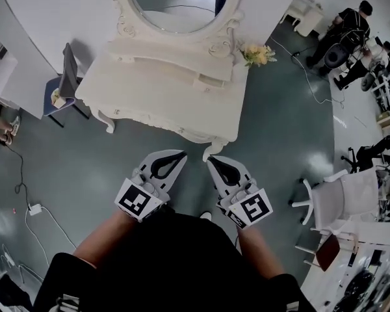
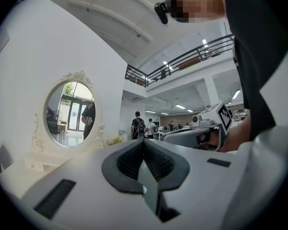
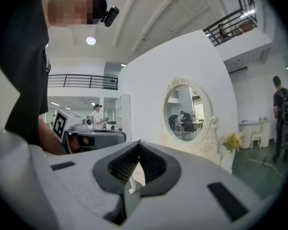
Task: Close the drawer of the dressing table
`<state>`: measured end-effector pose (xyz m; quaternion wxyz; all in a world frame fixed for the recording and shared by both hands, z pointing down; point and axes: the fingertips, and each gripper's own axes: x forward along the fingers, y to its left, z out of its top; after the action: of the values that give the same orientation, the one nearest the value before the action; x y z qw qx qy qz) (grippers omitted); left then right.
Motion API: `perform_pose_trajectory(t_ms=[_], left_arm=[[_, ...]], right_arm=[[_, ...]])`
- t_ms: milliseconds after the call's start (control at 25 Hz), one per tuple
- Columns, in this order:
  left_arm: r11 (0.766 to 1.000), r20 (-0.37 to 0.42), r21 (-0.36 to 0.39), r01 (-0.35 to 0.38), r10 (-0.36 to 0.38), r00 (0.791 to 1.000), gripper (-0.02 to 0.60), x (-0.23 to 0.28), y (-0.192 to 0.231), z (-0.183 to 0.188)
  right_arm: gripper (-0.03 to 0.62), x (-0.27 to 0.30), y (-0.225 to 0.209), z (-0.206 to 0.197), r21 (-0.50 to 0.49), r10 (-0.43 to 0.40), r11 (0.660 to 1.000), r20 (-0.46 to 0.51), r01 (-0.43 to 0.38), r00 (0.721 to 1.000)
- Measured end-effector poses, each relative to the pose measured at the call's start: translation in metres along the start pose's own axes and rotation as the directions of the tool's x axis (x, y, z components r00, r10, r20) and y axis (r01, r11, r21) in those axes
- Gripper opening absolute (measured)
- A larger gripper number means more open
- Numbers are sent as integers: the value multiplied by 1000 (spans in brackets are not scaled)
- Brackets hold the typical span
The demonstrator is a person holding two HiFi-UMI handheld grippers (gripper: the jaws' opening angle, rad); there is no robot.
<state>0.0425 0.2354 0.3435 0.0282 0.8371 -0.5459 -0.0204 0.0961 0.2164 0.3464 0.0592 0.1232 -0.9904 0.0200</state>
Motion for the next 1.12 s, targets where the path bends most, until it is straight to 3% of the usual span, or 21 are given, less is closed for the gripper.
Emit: perform_pose_trajectory(t_ms=[120, 560, 1120], left_arm=[[1000, 1, 4, 28, -28, 1000, -6, -6, 21, 2], [996, -4, -19, 92, -92, 996, -6, -16, 70, 0], [997, -27, 13, 79, -79, 997, -6, 57, 105, -2]], right_arm=[[3, 23, 7, 1, -42, -22, 999, -21, 21, 1000], [3, 68, 8, 1, -19, -106, 994, -42, 105, 994], [3, 91, -83, 4, -14, -112, 994, -3, 112, 994]])
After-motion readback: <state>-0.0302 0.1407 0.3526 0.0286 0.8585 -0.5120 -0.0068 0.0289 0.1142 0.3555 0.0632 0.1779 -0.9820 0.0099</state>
